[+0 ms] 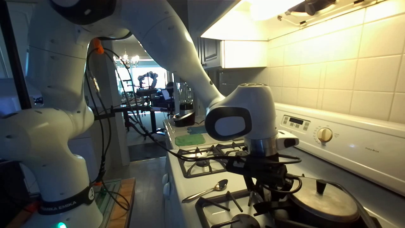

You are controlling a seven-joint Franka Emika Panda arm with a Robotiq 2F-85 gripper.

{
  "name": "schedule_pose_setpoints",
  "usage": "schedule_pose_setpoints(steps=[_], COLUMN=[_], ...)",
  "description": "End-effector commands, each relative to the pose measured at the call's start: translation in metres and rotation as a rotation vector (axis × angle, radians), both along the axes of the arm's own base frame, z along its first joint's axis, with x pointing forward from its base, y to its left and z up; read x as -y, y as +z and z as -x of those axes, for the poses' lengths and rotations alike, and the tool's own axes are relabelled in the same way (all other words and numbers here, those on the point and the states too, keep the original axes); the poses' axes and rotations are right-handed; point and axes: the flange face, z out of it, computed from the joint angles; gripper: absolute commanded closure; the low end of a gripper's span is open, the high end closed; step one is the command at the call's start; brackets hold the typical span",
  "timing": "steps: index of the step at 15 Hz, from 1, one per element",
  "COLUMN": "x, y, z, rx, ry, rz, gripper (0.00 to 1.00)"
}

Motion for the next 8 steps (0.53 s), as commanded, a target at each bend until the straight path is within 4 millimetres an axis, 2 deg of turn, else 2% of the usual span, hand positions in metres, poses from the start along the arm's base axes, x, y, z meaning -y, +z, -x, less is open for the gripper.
schedule_pose_setpoints(steps=[1, 8], x=[-0.0017, -0.0006], y=[-0.0054, -0.0073], z=[0.0109, 0.0133], rx=[-0.017, -0.013], ry=[-0.059, -0.226], rz=[0.026, 0.094], gripper=[1.0, 1.0])
